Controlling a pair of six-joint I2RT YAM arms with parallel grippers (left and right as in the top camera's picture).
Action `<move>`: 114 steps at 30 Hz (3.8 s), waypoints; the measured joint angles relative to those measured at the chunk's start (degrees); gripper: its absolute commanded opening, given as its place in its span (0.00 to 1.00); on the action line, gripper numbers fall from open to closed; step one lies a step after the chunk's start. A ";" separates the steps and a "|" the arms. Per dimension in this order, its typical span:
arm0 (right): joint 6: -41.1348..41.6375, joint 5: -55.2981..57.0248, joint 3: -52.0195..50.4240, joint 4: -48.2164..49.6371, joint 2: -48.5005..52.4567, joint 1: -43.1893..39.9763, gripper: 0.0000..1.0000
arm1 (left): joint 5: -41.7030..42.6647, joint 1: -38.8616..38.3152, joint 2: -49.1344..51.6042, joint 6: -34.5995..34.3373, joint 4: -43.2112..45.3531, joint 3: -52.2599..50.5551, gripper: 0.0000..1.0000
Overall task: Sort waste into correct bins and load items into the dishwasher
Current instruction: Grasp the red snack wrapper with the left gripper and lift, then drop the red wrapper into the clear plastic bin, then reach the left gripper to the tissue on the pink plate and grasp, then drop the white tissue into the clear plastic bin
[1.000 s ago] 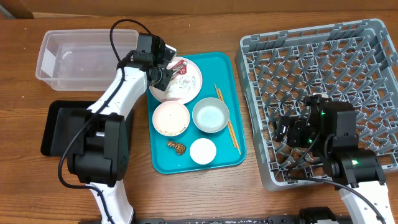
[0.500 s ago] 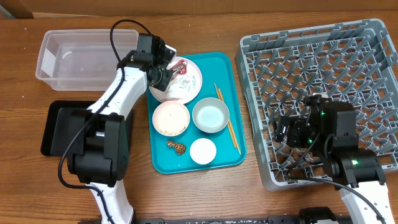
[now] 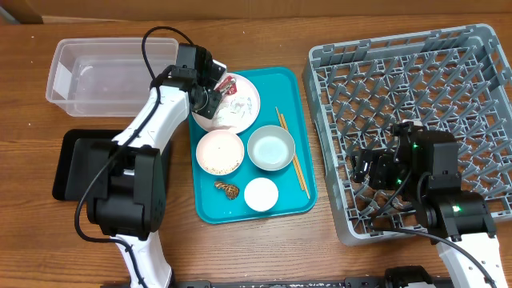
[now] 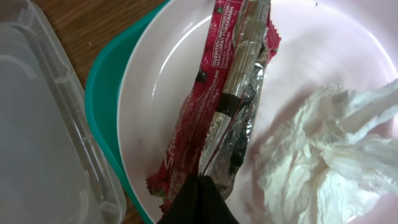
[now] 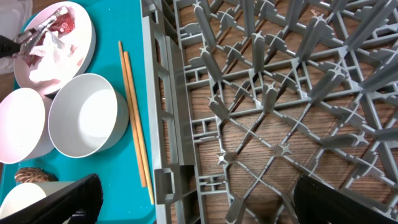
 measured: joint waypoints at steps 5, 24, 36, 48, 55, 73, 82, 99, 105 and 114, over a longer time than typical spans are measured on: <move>0.00 0.00 0.00 -0.04 0.00 0.00 1.00 | 0.00 0.00 -0.02 -3.61 -5.01 4.92 0.04; 0.00 0.00 0.00 -0.33 0.00 0.00 1.00 | -5.20 10.62 -10.78 -13.94 -13.40 17.73 0.04; 0.00 -0.02 0.00 -0.37 0.00 0.00 1.00 | -5.57 13.57 -5.73 -17.05 -16.63 17.70 0.60; 0.00 0.00 0.00 -0.37 0.00 0.00 1.00 | 8.79 9.99 -5.81 -16.65 -17.16 17.70 0.71; 0.00 0.00 0.00 -0.37 0.00 0.00 1.00 | 14.08 1.60 -5.81 -13.79 -18.05 17.70 0.72; 0.00 0.00 0.00 -0.50 0.00 0.00 1.00 | 13.35 -7.65 9.14 -12.31 -19.50 17.70 0.36; 0.02 -0.02 0.00 -0.59 0.00 0.00 1.00 | 7.50 -7.67 9.16 -11.65 -19.61 17.70 0.04; 0.00 0.00 0.00 -0.66 0.00 0.00 1.00 | -5.31 -0.92 -13.00 -11.69 -19.26 22.91 0.04; -0.02 0.00 0.00 -0.61 0.00 0.00 1.00 | -7.74 7.61 -12.11 -12.20 -19.15 23.06 0.04; 0.00 0.00 0.00 -0.66 0.02 0.00 1.00 | -8.35 14.51 -8.13 -14.03 -19.21 23.06 0.41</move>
